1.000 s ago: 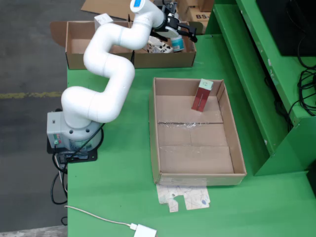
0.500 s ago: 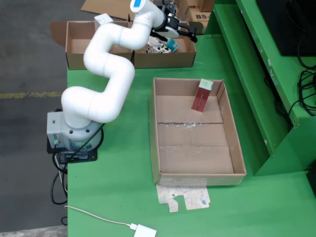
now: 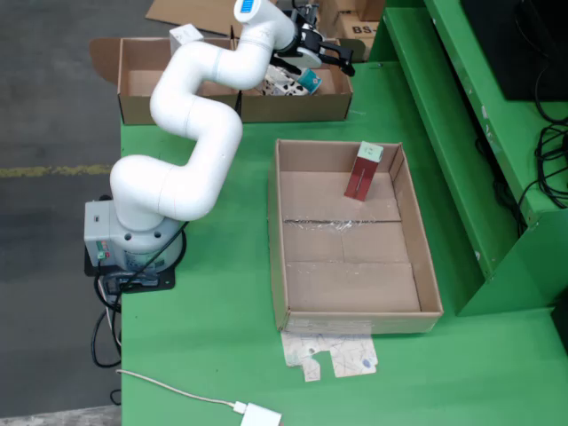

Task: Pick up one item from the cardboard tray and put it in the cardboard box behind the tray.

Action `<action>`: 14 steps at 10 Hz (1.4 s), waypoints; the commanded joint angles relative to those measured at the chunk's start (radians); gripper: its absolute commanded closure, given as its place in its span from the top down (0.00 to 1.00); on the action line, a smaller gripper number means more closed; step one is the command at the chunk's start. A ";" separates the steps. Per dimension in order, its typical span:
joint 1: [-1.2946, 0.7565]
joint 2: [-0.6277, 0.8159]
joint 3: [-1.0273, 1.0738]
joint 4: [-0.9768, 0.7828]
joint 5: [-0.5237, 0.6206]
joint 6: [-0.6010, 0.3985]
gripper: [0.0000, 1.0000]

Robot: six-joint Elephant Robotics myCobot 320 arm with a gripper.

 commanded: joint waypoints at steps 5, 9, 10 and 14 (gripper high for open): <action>-0.006 0.024 0.029 0.012 -0.010 0.000 1.00; -0.006 0.024 0.029 0.012 -0.010 0.000 1.00; -0.006 0.024 0.029 0.012 -0.010 0.000 1.00; -0.066 0.061 0.029 0.012 -0.010 0.019 1.00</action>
